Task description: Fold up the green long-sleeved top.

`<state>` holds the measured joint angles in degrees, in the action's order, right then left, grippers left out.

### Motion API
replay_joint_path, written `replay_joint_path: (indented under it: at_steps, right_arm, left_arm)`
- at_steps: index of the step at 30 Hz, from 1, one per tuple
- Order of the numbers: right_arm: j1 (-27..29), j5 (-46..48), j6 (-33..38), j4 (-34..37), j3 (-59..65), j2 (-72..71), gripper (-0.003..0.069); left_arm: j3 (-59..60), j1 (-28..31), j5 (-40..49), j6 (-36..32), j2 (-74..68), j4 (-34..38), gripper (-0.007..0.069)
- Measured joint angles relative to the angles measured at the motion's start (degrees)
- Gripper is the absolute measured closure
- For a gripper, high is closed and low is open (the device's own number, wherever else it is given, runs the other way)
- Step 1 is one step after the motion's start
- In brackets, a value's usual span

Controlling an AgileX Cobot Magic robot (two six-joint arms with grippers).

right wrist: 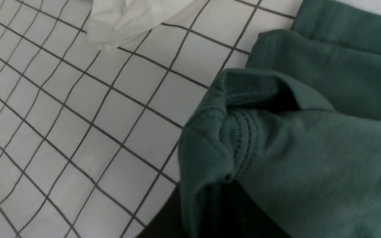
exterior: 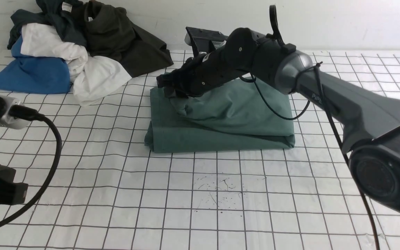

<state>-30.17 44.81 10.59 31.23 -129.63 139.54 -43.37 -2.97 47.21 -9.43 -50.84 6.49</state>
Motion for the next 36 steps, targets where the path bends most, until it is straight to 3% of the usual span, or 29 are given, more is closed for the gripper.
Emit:
replay_joint_path:
  at_steps: [2,5,10,16,20,28,31,36]
  right_arm:
    - [0.0,-0.3,0.7,-0.2,-0.1,-0.2,0.0381]
    - [0.0,0.3,2.6,-2.1,-0.1,-0.3,0.0279]
    - [0.1,3.3,3.9,-6.6,-0.1,-0.5,0.0252]
    - [0.0,3.7,4.0,-6.2,-0.3,3.5,0.0484]
    - [-0.9,2.6,6.4,-3.4,-0.2,6.3,0.0641]
    - [0.3,8.1,12.9,-1.8,-1.5,-4.9,0.067]
    - [3.7,13.7,13.2,-6.0,-1.7,-13.8,0.067]
    - [9.6,13.9,12.7,-12.6,6.2,-22.9,0.067]
  left_arm:
    - [0.0,0.0,-0.5,0.1,-0.7,0.6,0.0599]
    - [0.0,0.0,-1.4,0.1,-1.6,1.0,0.0599]
    - [0.0,0.0,-2.6,0.1,-2.7,1.2,0.0599]
    - [0.0,0.0,-4.5,-0.7,-5.6,5.9,0.0599]
    - [0.0,0.0,-5.0,-4.9,-7.9,9.5,0.0599]
    - [0.0,0.0,-5.2,-12.5,-3.4,16.6,0.0599]
    - [0.0,0.0,-5.4,-17.3,3.5,19.5,0.0599]
    - [1.0,0.0,-7.5,-20.3,11.6,21.2,0.0599]
